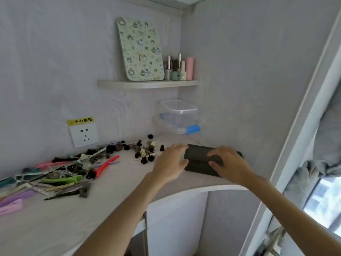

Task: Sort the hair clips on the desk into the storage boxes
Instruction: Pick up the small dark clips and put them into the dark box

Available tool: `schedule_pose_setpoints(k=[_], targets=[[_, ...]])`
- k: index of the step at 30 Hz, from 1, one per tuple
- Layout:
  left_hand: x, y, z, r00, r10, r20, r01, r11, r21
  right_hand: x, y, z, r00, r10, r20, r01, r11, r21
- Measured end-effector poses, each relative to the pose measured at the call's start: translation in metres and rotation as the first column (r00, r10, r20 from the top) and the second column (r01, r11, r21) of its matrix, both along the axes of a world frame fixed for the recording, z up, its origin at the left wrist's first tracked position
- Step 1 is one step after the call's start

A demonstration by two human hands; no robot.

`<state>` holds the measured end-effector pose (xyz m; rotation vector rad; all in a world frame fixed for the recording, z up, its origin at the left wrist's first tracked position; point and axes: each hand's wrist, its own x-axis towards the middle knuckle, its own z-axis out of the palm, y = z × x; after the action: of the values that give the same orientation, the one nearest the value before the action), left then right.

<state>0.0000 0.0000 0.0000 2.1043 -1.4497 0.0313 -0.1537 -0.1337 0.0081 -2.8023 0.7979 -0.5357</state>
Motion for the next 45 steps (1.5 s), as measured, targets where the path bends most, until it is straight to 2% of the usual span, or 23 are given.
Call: schedule_pose_setpoints(k=[3, 5, 10, 13, 17, 23, 28, 30, 32, 33, 35, 36, 38, 39, 40, 43, 45], targets=[[-0.006, -0.026, -0.004, 0.97, -0.082, 0.228, 0.045, 0.986, 0.163, -0.014, -0.021, -0.006, 0.976, -0.085, -0.202, 0.061, 0.991, -0.12], [-0.006, -0.036, -0.009, 0.938, -0.116, 0.326, 0.032, 0.967, 0.253, -0.019, -0.029, -0.01, 0.94, -0.099, -0.326, 0.048, 0.986, -0.159], [0.011, -0.027, -0.006, 0.85, -0.101, 0.517, 0.021, 0.987, 0.158, -0.01, -0.026, -0.005, 0.941, -0.031, -0.336, -0.052, 0.971, -0.234], [0.013, -0.016, 0.007, 0.772, -0.131, 0.622, -0.025, 0.972, 0.235, 0.005, -0.013, 0.0, 0.94, 0.012, -0.341, -0.107, 0.959, -0.261], [0.006, 0.0, 0.022, 0.687, -0.161, 0.709, -0.151, 0.923, 0.355, 0.021, 0.008, 0.005, 0.919, 0.059, -0.39, -0.216, 0.902, -0.373], [-0.006, -0.008, 0.023, 0.574, -0.33, 0.75, -0.161, 0.852, 0.498, 0.025, 0.006, 0.015, 0.881, 0.079, -0.466, -0.29, 0.869, -0.402], [-0.006, -0.006, 0.028, 0.576, -0.33, 0.748, -0.152, 0.856, 0.494, 0.025, 0.003, 0.02, 0.884, 0.084, -0.459, -0.284, 0.878, -0.385], [-0.004, -0.003, 0.031, 0.594, -0.282, 0.753, -0.137, 0.887, 0.44, 0.025, 0.004, 0.022, 0.899, 0.063, -0.433, -0.26, 0.873, -0.413], [0.005, 0.003, 0.025, 0.684, -0.148, 0.714, -0.113, 0.946, 0.304, 0.026, 0.005, 0.022, 0.909, 0.051, -0.415, -0.24, 0.876, -0.418], [0.013, 0.006, 0.018, 0.764, -0.056, 0.642, -0.102, 0.973, 0.206, 0.026, 0.005, 0.021, 0.911, 0.051, -0.41, -0.236, 0.879, -0.414], [0.029, 0.015, 0.001, 0.922, 0.102, 0.372, -0.129, 0.99, 0.05, 0.024, 0.006, 0.018, 0.913, 0.069, -0.401, -0.241, 0.886, -0.396], [0.036, 0.02, -0.008, 0.969, 0.153, 0.196, -0.164, 0.986, 0.042, 0.023, 0.005, 0.015, 0.912, 0.083, -0.403, -0.251, 0.889, -0.384], [0.043, 0.027, -0.025, 0.979, 0.167, -0.116, -0.155, 0.982, 0.105, 0.02, 0.004, 0.009, 0.9, 0.111, -0.421, -0.284, 0.883, -0.374], [0.047, 0.028, -0.033, 0.969, 0.134, -0.21, -0.114, 0.988, 0.105, 0.019, 0.003, 0.008, 0.895, 0.118, -0.429, -0.297, 0.876, -0.38], [0.049, 0.028, -0.041, 0.962, 0.101, -0.255, -0.083, 0.993, 0.082, 0.018, 0.002, 0.009, 0.891, 0.122, -0.437, -0.307, 0.87, -0.385], [0.054, 0.029, -0.048, 0.966, 0.083, -0.243, -0.076, 0.996, 0.04, 0.013, -0.002, 0.019, 0.872, 0.122, -0.475, -0.311, 0.886, -0.343], [0.056, 0.028, -0.047, 0.967, 0.09, -0.239, -0.079, 0.995, 0.057, 0.011, -0.007, 0.025, 0.857, 0.141, -0.496, -0.298, 0.92, -0.254]])
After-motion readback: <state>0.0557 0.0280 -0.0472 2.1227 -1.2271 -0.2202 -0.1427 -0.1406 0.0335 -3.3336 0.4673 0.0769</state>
